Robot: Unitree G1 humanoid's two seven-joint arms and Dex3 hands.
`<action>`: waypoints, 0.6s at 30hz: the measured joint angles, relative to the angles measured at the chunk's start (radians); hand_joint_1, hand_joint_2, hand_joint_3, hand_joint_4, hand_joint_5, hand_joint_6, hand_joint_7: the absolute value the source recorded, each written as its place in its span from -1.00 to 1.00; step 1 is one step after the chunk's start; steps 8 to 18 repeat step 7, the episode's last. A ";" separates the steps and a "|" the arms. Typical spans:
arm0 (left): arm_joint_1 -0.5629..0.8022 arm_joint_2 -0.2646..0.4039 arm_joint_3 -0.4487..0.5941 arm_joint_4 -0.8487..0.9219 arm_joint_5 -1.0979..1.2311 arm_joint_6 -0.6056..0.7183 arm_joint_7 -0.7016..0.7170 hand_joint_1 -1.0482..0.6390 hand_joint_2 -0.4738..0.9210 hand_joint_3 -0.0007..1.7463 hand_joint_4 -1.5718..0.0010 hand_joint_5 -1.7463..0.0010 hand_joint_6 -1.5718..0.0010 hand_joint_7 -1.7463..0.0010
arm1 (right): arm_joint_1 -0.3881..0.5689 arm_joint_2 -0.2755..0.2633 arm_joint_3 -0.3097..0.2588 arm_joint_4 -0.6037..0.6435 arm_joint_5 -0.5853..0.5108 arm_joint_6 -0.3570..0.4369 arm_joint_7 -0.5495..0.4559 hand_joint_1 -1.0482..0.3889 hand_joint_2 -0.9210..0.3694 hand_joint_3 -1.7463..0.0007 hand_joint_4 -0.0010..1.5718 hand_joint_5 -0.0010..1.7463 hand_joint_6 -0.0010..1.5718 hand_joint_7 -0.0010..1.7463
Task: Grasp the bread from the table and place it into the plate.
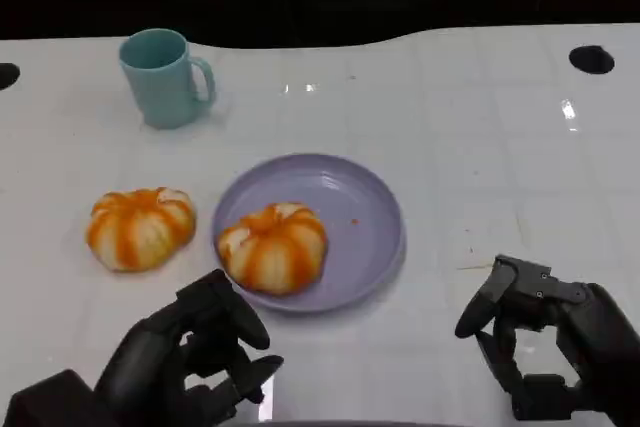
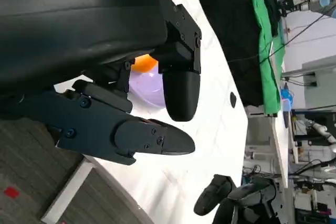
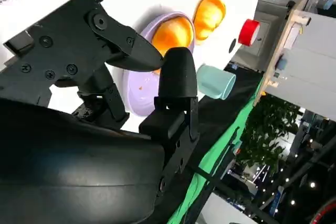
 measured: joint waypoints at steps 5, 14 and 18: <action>0.000 0.000 0.000 0.000 0.000 0.000 0.000 -0.33 1.00 -0.75 0.15 -1.00 0.42 -0.94 | -0.005 0.000 0.000 0.004 -0.004 -0.001 0.000 0.22 -0.22 -0.35 0.13 1.00 -0.08 0.66; -0.001 0.000 0.000 0.000 0.000 0.000 0.000 -0.33 1.00 -0.75 0.16 -1.00 0.42 -0.94 | -0.006 0.000 0.000 0.005 -0.008 -0.001 0.000 0.23 -0.21 -0.37 0.12 1.00 -0.06 0.65; -0.001 0.000 0.000 0.000 0.000 0.000 0.000 -0.33 1.00 -0.75 0.16 -1.00 0.42 -0.94 | -0.006 0.000 0.000 0.005 -0.008 -0.001 0.000 0.23 -0.21 -0.37 0.12 1.00 -0.06 0.65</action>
